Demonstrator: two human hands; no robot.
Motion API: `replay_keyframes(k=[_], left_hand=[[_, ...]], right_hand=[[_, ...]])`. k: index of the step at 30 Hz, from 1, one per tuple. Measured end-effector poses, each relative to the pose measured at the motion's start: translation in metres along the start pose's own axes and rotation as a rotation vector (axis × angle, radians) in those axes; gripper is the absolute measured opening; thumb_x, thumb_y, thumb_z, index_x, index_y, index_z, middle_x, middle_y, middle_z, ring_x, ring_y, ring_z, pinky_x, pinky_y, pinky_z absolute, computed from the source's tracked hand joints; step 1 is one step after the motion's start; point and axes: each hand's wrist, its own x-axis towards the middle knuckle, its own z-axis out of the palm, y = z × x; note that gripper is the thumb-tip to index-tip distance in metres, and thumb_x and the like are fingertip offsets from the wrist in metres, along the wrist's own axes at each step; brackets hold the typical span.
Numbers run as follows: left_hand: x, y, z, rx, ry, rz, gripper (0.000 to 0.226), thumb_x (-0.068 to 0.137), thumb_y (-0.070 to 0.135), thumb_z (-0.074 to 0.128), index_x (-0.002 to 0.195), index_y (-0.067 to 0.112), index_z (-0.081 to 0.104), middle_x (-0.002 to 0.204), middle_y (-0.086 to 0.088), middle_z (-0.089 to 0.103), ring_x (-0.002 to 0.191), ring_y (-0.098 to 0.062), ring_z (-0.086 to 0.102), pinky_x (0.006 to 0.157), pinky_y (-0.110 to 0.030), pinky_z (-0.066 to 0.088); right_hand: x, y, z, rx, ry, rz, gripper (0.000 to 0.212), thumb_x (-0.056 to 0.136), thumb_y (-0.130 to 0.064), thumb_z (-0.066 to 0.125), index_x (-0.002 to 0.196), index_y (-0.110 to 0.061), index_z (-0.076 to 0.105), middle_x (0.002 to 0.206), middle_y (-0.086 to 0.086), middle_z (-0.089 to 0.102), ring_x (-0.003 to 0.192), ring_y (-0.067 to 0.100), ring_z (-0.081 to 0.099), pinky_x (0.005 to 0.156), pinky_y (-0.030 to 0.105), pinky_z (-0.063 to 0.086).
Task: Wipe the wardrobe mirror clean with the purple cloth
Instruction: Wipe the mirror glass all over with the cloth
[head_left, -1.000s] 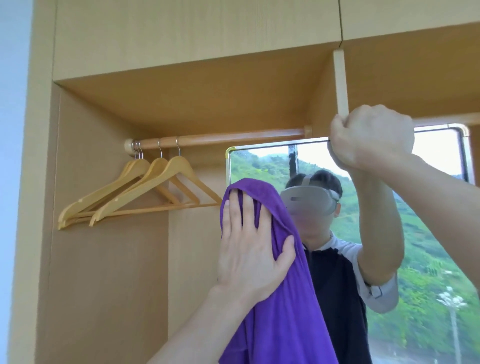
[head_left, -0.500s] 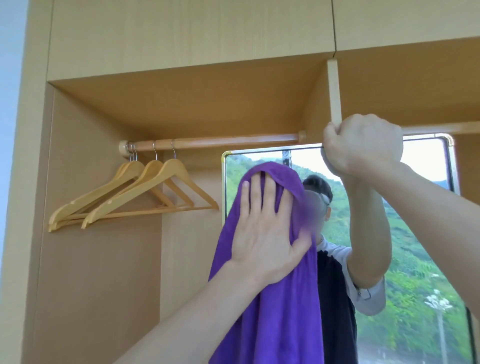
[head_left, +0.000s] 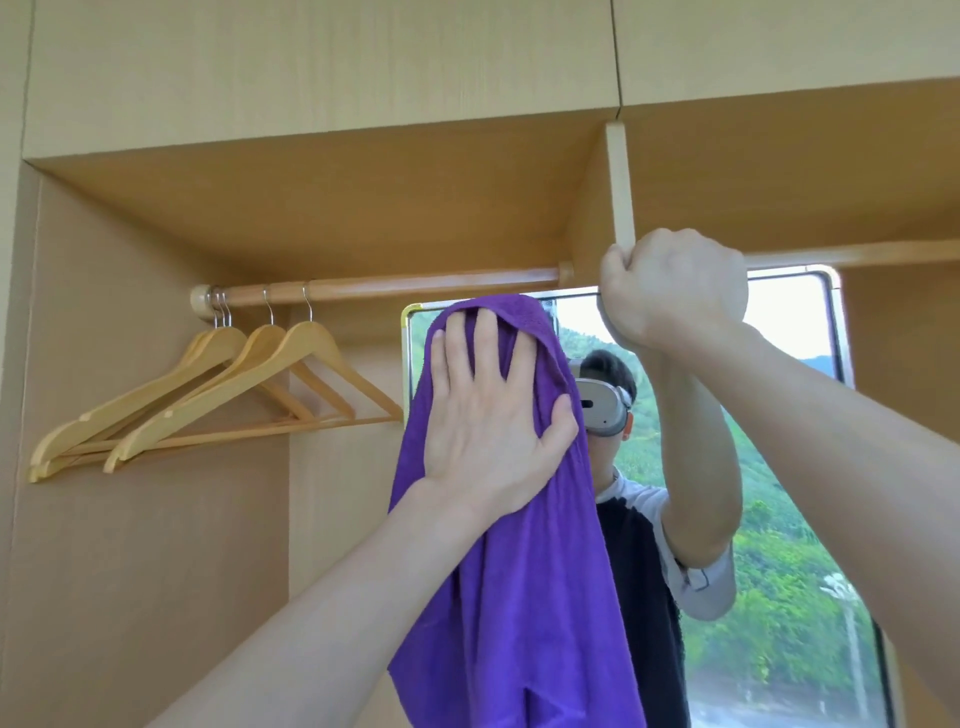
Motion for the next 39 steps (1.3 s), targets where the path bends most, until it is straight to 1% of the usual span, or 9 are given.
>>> replay_keyframes(k=[4,8,16,22,31,33,35,37,39], left_hand=[[0.010,0.018,-0.001,-0.011,0.006,0.135,0.058,0.090,0.050,0.046,0.137,0.015,0.049,0.152,-0.016,0.035,0.145,-0.045,0.023,0.122,-0.059,0.017],[0.011,0.016,-0.005,-0.015,0.013,0.176,0.059,0.090,0.052,0.046,0.139,0.019,0.049,0.151,-0.011,0.038,0.144,-0.041,0.026,0.123,-0.057,0.016],[-0.013,-0.044,-0.007,0.058,-0.016,0.021,0.065,0.093,0.058,0.039,0.138,0.013,0.049,0.155,-0.015,0.034,0.148,-0.037,0.024,0.124,-0.053,0.020],[-0.044,-0.032,0.003,0.021,-0.079,-0.022,0.067,0.095,0.052,0.036,0.146,0.008,0.044,0.163,-0.020,0.025,0.156,-0.039,0.009,0.127,-0.051,0.012],[-0.124,-0.028,0.028,0.045,-0.209,-0.014,0.066,0.095,0.052,0.039,0.141,0.006,0.053,0.159,-0.023,0.035,0.154,-0.042,0.015,0.126,-0.053,0.012],[-0.126,-0.026,0.029,0.036,-0.188,-0.021,0.066,0.095,0.051,0.039,0.140,0.005,0.054,0.158,-0.024,0.036,0.153,-0.043,0.017,0.126,-0.053,0.013],[-0.127,-0.023,0.031,0.030,-0.171,-0.034,0.066,0.095,0.050,0.039,0.140,0.005,0.053,0.158,-0.024,0.035,0.154,-0.043,0.016,0.126,-0.054,0.012],[-0.127,-0.020,0.032,0.024,-0.168,-0.054,0.066,0.094,0.050,0.038,0.141,0.005,0.053,0.159,-0.025,0.033,0.154,-0.044,0.014,0.126,-0.056,0.011],[-0.127,-0.016,0.031,0.025,-0.166,-0.065,0.066,0.094,0.049,0.039,0.141,0.004,0.052,0.159,-0.026,0.033,0.154,-0.045,0.015,0.126,-0.058,0.012]], right_hand=[[0.000,0.001,0.001,-0.007,0.004,0.011,0.049,0.098,-0.038,0.030,0.078,-0.006,0.062,0.067,0.010,0.045,0.068,0.035,0.046,0.066,0.036,0.035],[0.001,0.001,0.002,-0.006,-0.007,0.014,0.054,0.097,-0.039,0.029,0.079,-0.006,0.067,0.067,0.011,0.049,0.067,0.035,0.047,0.064,0.035,0.035],[0.000,0.000,-0.003,-0.028,-0.036,0.005,0.053,0.098,-0.037,0.029,0.077,-0.005,0.065,0.060,0.006,0.043,0.064,0.035,0.048,0.063,0.035,0.037],[0.001,0.000,-0.002,-0.033,-0.052,0.009,0.053,0.097,-0.039,0.029,0.078,-0.005,0.065,0.061,0.008,0.046,0.064,0.035,0.049,0.064,0.035,0.038],[-0.007,-0.004,-0.003,-0.056,0.030,-0.020,0.052,0.096,-0.036,0.026,0.070,-0.003,0.056,0.058,0.011,0.047,0.055,0.030,0.043,0.065,0.037,0.040],[-0.013,-0.002,0.001,-0.047,0.108,-0.045,0.044,0.097,-0.035,0.026,0.078,-0.005,0.053,0.072,0.015,0.056,0.064,0.031,0.045,0.075,0.044,0.041],[-0.027,0.000,0.006,-0.051,0.178,-0.093,0.039,0.095,-0.037,0.030,0.100,-0.005,0.053,0.106,0.021,0.060,0.094,0.036,0.051,0.094,0.050,0.037],[-0.059,0.000,0.013,-0.016,0.090,-0.173,0.056,0.095,-0.042,0.033,0.138,-0.006,0.043,0.147,0.020,0.042,0.134,0.039,0.039,0.115,0.055,0.024],[-0.107,0.000,0.022,-0.030,-0.052,-0.274,0.069,0.098,-0.046,0.029,0.159,-0.015,0.018,0.167,0.014,0.013,0.154,0.036,0.011,0.122,0.061,0.006]])
